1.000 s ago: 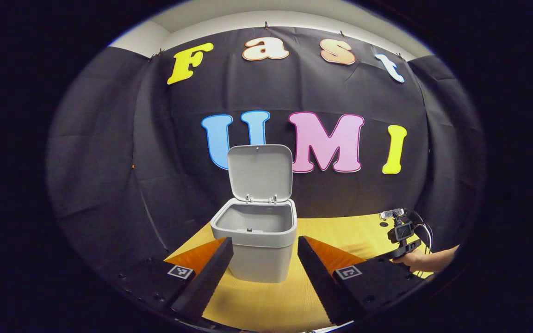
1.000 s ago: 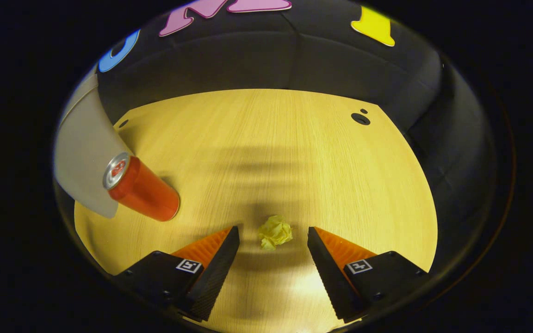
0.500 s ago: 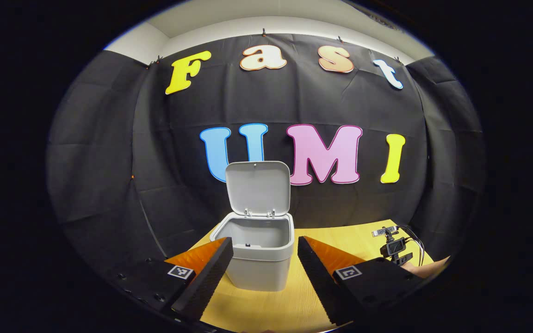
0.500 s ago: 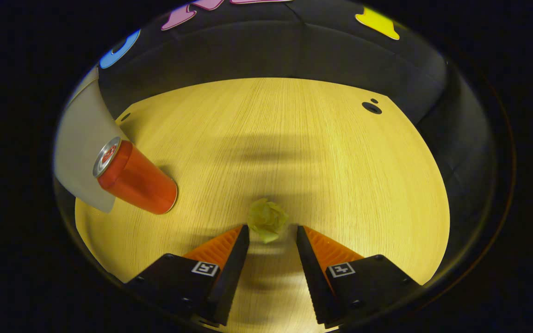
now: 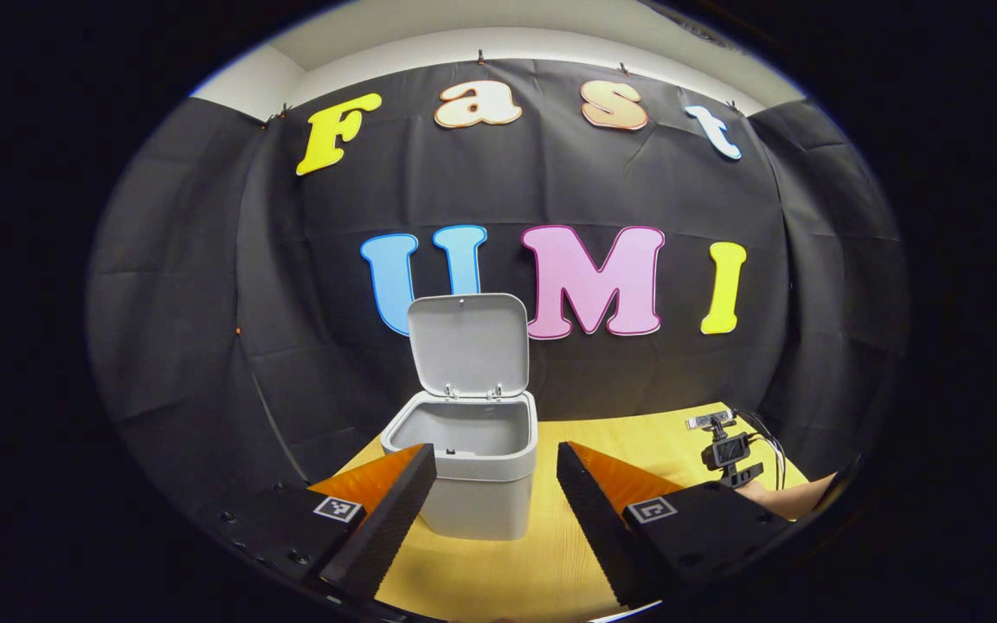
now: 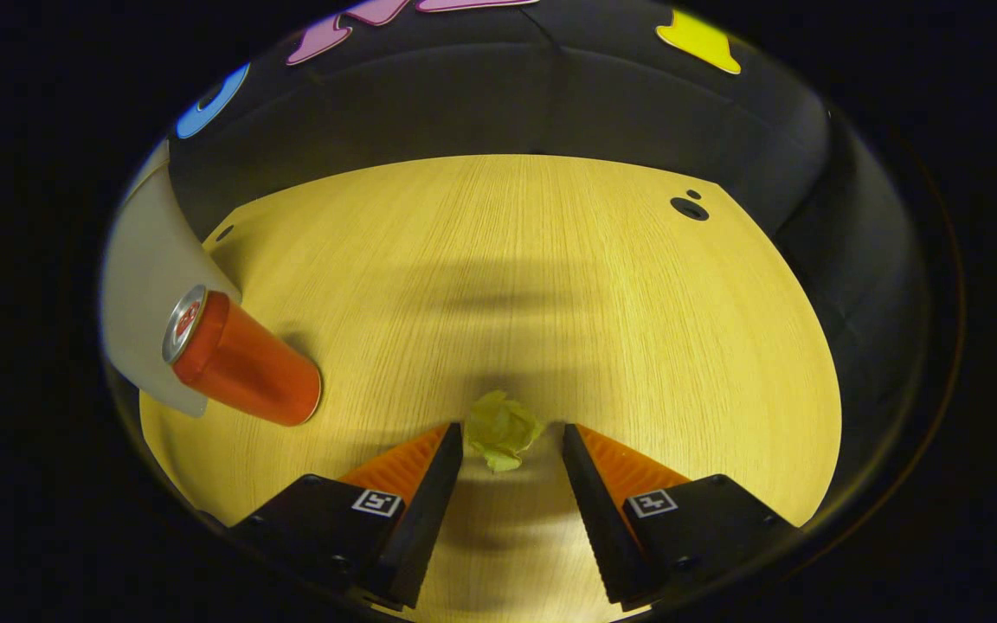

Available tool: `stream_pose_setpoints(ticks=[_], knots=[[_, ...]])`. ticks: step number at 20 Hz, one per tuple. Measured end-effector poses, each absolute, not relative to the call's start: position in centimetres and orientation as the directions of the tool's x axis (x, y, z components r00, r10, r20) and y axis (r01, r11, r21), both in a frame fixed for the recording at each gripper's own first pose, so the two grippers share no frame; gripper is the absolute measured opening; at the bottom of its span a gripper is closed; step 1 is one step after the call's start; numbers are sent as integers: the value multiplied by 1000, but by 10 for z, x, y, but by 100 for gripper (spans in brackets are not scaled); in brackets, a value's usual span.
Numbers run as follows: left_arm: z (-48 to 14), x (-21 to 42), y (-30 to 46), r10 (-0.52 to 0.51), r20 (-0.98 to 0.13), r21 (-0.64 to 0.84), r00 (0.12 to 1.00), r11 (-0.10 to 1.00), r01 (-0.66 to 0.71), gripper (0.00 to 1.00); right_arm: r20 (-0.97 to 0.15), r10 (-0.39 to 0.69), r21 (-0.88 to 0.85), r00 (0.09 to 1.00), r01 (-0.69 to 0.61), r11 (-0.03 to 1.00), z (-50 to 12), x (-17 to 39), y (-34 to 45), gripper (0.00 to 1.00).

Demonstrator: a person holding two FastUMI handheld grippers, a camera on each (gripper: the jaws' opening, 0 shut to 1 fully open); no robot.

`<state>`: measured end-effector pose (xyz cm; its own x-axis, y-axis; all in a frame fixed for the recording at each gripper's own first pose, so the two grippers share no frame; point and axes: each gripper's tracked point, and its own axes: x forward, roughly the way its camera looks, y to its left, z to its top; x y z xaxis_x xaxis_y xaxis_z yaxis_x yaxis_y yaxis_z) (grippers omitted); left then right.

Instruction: Press the lid of the desktop garbage bin to open it, pick up the crumpled paper on the desktop and throw it into the bin, then pick up the pop can on the desktop and drop it into the bin, and finally close the garbage bin lid.

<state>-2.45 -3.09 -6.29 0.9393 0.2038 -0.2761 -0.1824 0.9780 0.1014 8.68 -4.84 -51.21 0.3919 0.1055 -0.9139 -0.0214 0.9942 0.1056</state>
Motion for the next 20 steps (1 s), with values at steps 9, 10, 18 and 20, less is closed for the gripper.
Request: stream_pose_setpoints(ticks=[9,10,18,20], knots=[[-70,-25,-31,201,-288,99,936,979,-180,95,-902,113,86,418,-82,993,-501,91,-50,41],[-72,-26,-30,200,-289,94,936,979,-180,95,-893,115,82,436,-93,992,-492,93,-50,41],[-83,-27,-26,182,-288,50,940,983,-175,95,-721,258,84,643,-289,954,-334,129,-5,41],[-85,-26,-23,178,-288,41,941,984,-174,95,-671,326,102,666,-352,930,-287,136,24,41]])
